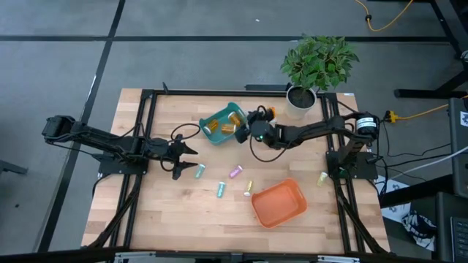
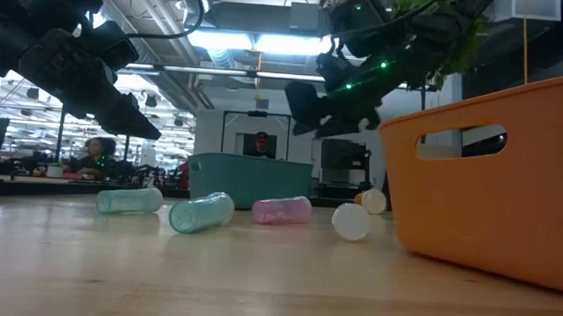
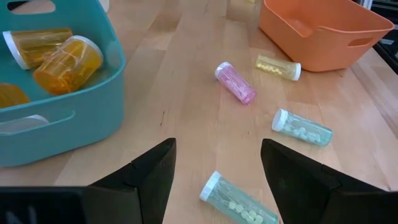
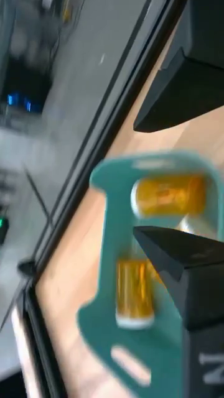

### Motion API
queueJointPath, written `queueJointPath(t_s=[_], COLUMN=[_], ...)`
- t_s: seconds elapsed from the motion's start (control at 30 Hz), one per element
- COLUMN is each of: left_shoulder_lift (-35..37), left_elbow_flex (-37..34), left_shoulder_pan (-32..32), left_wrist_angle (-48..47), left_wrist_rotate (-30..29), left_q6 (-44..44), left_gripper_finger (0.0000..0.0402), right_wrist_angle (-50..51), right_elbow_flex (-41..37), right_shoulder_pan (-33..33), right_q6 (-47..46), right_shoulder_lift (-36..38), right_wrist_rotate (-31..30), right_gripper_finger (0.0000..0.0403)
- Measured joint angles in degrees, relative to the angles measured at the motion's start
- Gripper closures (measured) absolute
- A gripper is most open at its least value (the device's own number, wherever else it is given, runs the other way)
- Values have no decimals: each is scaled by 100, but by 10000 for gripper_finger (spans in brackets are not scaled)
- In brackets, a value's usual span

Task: Pick and place medicine bottles into bin by pill shape (circle, oval)
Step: Put the big orange pill bottle into the light blue bin

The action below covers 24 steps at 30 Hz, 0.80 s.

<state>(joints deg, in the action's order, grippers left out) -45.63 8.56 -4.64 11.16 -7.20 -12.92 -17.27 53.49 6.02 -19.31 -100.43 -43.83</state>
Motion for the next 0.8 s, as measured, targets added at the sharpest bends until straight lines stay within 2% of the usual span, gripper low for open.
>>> queueJointPath(t_s=[0.17,0.37,0.47,0.67,0.8], left_shoulder_lift=[1,1,1,1,1], left_elbow_flex=[0,0,0,0,0], left_shoulder_pan=[1,0,1,1,1], left_wrist_angle=[0,0,0,0,0], left_wrist_rotate=[-27,-45,-79,-83,-83], left_q6=[-1,-1,-1,-1,-1], left_gripper_finger=[172,172,172,172,172], right_wrist_angle=[826,1828,2275,3758,4551], right_elbow_flex=[2,2,56,859,1410], right_shoulder_pan=[-70,10,113,557,752], right_q6=[-582,-1482,-1937,-2309,-2247], right_shoulder_lift=[106,130,130,128,130], right_wrist_rotate=[-882,-999,-660,699,777], right_gripper_finger=[154,156,156,156,156])
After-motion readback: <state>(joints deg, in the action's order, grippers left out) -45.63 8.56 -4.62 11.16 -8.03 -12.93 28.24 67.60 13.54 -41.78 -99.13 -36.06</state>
